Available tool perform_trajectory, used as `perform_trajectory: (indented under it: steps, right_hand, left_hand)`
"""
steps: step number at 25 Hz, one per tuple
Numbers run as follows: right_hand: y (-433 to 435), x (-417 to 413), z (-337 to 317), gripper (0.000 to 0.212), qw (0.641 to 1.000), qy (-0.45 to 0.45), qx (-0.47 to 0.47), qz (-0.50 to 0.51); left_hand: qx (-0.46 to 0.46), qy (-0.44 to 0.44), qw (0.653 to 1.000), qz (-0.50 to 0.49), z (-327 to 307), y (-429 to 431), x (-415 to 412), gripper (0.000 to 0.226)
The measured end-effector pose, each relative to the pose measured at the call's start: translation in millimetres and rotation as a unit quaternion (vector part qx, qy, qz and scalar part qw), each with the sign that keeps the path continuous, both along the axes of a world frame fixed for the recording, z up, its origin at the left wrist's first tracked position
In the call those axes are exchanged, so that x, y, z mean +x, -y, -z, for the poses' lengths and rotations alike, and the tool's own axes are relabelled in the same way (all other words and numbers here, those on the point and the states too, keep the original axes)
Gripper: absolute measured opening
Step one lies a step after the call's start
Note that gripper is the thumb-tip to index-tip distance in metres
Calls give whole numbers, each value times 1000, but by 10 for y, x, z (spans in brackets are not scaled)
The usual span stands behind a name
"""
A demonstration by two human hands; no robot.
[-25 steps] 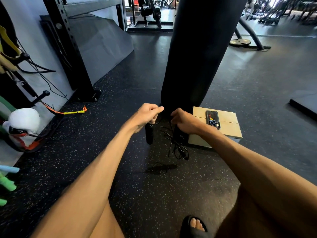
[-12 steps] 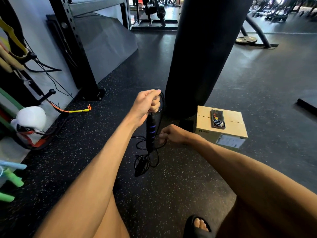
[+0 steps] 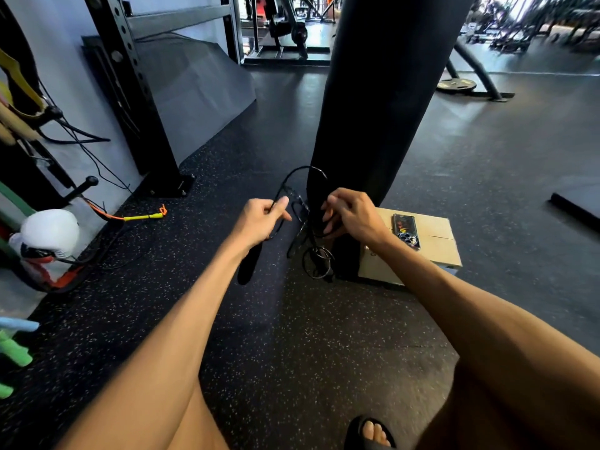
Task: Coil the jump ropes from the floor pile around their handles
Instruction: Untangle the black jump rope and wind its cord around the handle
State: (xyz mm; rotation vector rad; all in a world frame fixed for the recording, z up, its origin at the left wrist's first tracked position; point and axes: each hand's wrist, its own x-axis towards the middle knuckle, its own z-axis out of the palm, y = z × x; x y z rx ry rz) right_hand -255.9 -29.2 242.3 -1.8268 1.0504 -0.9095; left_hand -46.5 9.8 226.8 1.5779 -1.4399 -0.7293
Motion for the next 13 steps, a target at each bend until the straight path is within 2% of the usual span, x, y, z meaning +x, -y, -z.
perform_trajectory:
  steps: [2, 4, 8, 11, 13]
  right_hand:
    - [2, -57, -86, 28, 999, 44, 13, 19]
    - [15, -77, -122, 30, 997, 73, 19, 26]
    - [-4, -67, -140, 31, 996, 88, 20, 19]
    - [-33, -79, -140, 32, 994, 105, 37, 5]
    - [-17, -84, -127, 37, 987, 141, 80, 10]
  left_hand:
    - [14, 54, 998, 11, 45, 3, -165, 40]
    - [38, 73, 996, 18, 133, 25, -329, 41]
    - [21, 10, 999, -35, 267, 82, -454, 35]
    - [3, 15, 1000, -9, 235, 45, -465, 29]
    - [-9, -11, 1000, -6, 232, 28, -475, 30]
